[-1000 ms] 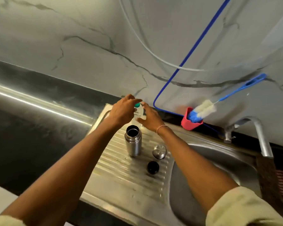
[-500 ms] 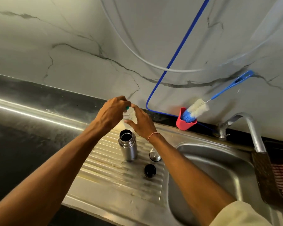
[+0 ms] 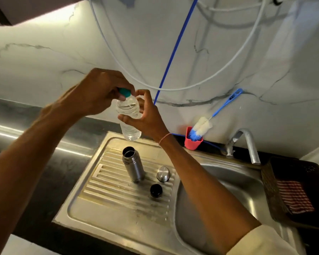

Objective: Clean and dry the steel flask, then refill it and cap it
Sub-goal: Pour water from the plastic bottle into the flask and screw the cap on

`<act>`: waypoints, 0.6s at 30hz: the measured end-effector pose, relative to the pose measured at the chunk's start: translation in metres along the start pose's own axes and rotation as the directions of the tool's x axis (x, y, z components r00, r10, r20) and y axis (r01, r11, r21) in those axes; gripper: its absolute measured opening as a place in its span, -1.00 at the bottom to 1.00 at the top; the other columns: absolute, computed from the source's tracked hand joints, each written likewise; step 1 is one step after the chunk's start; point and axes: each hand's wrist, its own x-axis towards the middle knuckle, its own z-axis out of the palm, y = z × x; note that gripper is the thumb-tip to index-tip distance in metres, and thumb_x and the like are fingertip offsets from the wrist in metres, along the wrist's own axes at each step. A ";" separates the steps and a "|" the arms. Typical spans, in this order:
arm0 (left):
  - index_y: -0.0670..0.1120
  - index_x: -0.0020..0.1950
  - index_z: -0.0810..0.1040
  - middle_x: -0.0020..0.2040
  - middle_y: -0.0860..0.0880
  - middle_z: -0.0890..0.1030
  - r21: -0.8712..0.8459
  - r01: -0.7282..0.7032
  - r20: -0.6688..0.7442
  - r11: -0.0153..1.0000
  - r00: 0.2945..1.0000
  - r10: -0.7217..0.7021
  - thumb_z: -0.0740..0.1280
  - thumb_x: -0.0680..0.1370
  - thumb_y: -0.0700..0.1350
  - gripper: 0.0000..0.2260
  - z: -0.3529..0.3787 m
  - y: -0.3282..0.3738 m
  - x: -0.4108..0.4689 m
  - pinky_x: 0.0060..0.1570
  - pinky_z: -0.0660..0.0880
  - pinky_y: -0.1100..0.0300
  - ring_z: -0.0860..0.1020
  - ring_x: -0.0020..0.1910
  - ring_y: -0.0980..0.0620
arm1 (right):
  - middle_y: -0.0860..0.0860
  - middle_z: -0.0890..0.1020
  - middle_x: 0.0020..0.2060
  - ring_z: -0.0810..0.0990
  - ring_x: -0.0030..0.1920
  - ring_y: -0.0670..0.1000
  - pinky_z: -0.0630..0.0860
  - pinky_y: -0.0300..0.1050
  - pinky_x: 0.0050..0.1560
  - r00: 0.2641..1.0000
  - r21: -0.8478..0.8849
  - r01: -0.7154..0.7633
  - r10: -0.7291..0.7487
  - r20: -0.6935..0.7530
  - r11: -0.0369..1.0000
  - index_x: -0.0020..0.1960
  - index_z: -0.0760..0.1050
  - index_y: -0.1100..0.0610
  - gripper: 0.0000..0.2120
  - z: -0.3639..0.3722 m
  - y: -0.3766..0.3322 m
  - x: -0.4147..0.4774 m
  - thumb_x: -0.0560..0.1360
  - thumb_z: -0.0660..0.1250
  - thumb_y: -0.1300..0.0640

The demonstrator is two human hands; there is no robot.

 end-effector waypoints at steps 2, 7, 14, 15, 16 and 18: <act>-0.19 0.14 0.72 0.07 -0.19 0.71 -0.043 -0.027 0.010 0.999 1.000 0.027 0.51 0.42 -0.46 -0.66 -0.017 0.018 0.004 0.06 0.54 0.12 0.66 0.00 -0.12 | 0.16 0.59 0.27 0.65 0.12 -0.04 0.58 -0.19 0.20 0.996 0.120 -0.064 0.056 0.068 0.991 0.40 0.21 0.18 -0.29 -0.011 -0.013 -0.007 0.42 0.56 0.23; -0.10 0.16 0.72 0.02 -0.07 0.71 -0.126 -0.078 0.025 0.989 0.996 0.082 0.55 0.42 -0.37 -0.65 -0.019 0.066 0.012 0.05 0.51 0.27 0.62 -0.05 0.06 | 0.27 0.63 0.03 0.64 -0.01 0.32 0.59 0.36 0.03 0.967 0.359 -0.168 0.083 0.239 0.918 0.29 0.41 0.30 -0.53 -0.050 -0.032 -0.051 0.45 0.49 0.34; -0.05 0.13 0.74 -0.05 -0.03 0.71 -0.224 -0.037 0.081 0.974 0.995 0.056 0.57 0.42 -0.33 -0.67 0.039 0.133 0.005 -0.03 0.52 0.35 0.65 -0.12 0.08 | 0.03 0.68 -0.02 0.68 0.00 0.15 0.62 0.33 0.05 0.977 0.227 -0.213 0.212 0.029 0.950 0.23 0.54 0.06 -0.50 -0.089 -0.019 -0.143 0.35 0.61 0.12; -0.04 0.14 0.74 -0.05 -0.02 0.70 -0.235 -0.015 0.090 0.972 0.995 0.037 0.57 0.43 -0.31 -0.68 0.048 0.141 0.004 -0.04 0.54 0.28 0.64 -0.12 0.07 | 0.02 0.69 -0.01 0.68 0.02 0.14 0.62 0.30 0.09 0.974 0.214 -0.220 0.226 -0.003 0.952 0.23 0.54 0.07 -0.50 -0.092 -0.015 -0.154 0.33 0.61 0.09; -0.04 0.14 0.74 -0.06 -0.02 0.70 -0.241 0.007 0.094 0.971 0.995 0.016 0.56 0.45 -0.29 -0.70 0.056 0.149 0.002 -0.05 0.55 0.26 0.63 -0.14 0.09 | 0.02 0.69 0.00 0.68 0.03 0.13 0.62 0.24 0.12 0.971 0.205 -0.222 0.235 -0.043 0.953 0.23 0.54 0.09 -0.48 -0.095 -0.013 -0.164 0.32 0.61 0.07; -0.03 0.13 0.75 -0.08 -0.01 0.71 -0.240 0.058 0.086 0.969 0.996 -0.038 0.57 0.45 -0.23 -0.73 0.071 0.163 0.000 -0.08 0.52 0.29 0.60 -0.18 0.11 | 0.02 0.70 0.01 0.69 0.04 0.10 0.62 0.11 0.13 0.966 0.188 -0.211 0.234 -0.110 0.959 0.23 0.55 0.11 -0.47 -0.099 -0.008 -0.182 0.31 0.61 0.08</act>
